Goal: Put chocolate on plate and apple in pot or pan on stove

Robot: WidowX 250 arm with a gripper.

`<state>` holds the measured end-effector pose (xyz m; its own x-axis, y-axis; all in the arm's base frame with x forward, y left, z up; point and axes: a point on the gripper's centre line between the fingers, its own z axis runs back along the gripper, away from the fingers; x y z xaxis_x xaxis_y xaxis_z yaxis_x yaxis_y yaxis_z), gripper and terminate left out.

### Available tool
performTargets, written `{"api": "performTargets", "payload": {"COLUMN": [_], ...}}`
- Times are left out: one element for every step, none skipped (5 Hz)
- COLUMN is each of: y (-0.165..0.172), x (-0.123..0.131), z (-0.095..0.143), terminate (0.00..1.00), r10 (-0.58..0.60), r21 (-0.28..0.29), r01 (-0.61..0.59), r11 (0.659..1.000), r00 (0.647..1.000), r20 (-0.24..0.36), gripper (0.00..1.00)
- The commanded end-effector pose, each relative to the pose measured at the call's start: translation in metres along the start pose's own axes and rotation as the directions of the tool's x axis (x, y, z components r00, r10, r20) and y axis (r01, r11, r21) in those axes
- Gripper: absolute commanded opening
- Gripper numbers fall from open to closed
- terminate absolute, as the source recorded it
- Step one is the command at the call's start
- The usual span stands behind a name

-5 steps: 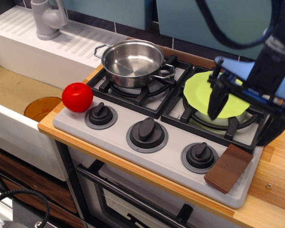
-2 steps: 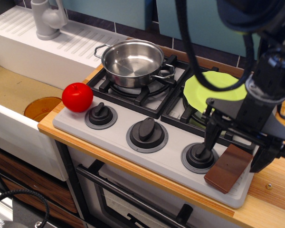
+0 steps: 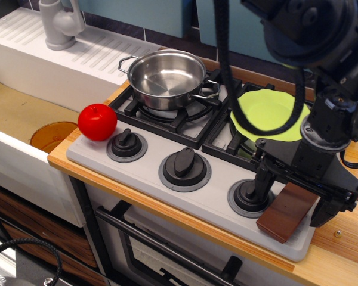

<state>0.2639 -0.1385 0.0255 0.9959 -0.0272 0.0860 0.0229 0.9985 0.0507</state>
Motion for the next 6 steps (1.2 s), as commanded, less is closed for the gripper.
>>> {"api": "performTargets", "payload": {"y": [-0.004, -0.006, -0.007, 0.001, 0.015, 0.031], "x": [0.000, 0.001, 0.001, 0.000, 0.005, 0.019], "z": [-0.015, -0.018, -0.013, 0.023, 0.070, 0.111], "terminate": [0.00, 0.00, 0.00, 0.00, 0.00, 0.00], "r10": [-0.001, 0.004, 0.003, -0.012, -0.030, -0.071], "r21": [-0.022, -0.023, -0.016, 0.018, 0.055, 0.072], "r01": [0.002, -0.003, -0.003, 0.012, 0.035, 0.081], "r11": [1.000, 1.000, 1.000, 1.000, 0.998, 0.994], "r00": [0.999, 1.000, 1.000, 1.000, 0.995, 0.989], "r20": [0.033, 0.029, 0.018, -0.028, -0.090, -0.128], "gripper": [1.00, 0.00, 0.00, 0.00, 0.00, 0.00]}}
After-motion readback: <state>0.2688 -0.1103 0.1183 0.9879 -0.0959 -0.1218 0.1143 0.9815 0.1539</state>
